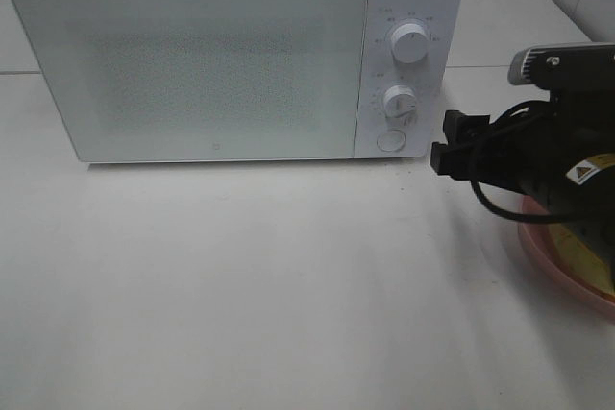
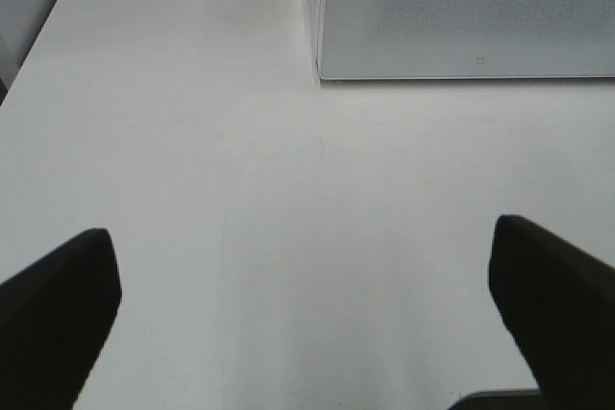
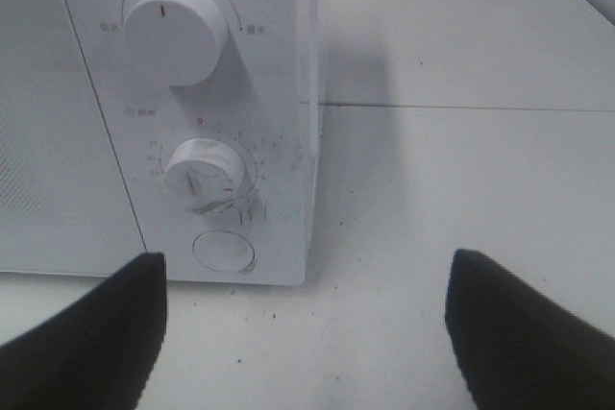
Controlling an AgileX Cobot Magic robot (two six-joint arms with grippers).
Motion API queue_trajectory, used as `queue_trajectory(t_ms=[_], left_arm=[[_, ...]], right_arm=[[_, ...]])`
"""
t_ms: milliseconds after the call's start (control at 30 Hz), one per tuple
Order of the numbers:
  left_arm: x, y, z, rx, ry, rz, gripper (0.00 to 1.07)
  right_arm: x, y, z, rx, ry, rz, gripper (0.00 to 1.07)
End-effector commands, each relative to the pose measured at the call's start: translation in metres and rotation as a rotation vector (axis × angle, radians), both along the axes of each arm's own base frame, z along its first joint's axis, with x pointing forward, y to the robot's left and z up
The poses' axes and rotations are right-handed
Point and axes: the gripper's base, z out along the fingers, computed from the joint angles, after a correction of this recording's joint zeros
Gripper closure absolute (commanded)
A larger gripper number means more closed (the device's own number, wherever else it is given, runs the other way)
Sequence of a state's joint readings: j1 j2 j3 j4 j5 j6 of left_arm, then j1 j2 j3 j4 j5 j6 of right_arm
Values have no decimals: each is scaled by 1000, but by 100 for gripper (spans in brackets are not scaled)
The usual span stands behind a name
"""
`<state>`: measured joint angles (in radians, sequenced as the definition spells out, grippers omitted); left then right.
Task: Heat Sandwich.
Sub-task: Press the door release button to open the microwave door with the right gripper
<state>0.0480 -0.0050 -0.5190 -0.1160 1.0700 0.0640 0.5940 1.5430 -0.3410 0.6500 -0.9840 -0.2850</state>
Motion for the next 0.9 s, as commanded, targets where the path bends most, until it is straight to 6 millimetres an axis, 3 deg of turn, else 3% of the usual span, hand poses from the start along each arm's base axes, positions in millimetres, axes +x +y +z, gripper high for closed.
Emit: queue_trajectory(t_ms=[33,467,700,900], left_arm=[[-4,0,-1,-2,-19,-4,7],[-4,0,-1,-2,-19,-4,7],[-4,0,-1,-2,-19,-4,7],[-4,0,-1,-2,-19,-4,7]], right_arm=[[-3,8,-6,-14,-9,-17,31],[-10,38,-18,-56,18,28,31],[-13,38,-19,-55,39,4,31],[-13,39,-20,61,59,-32,31]])
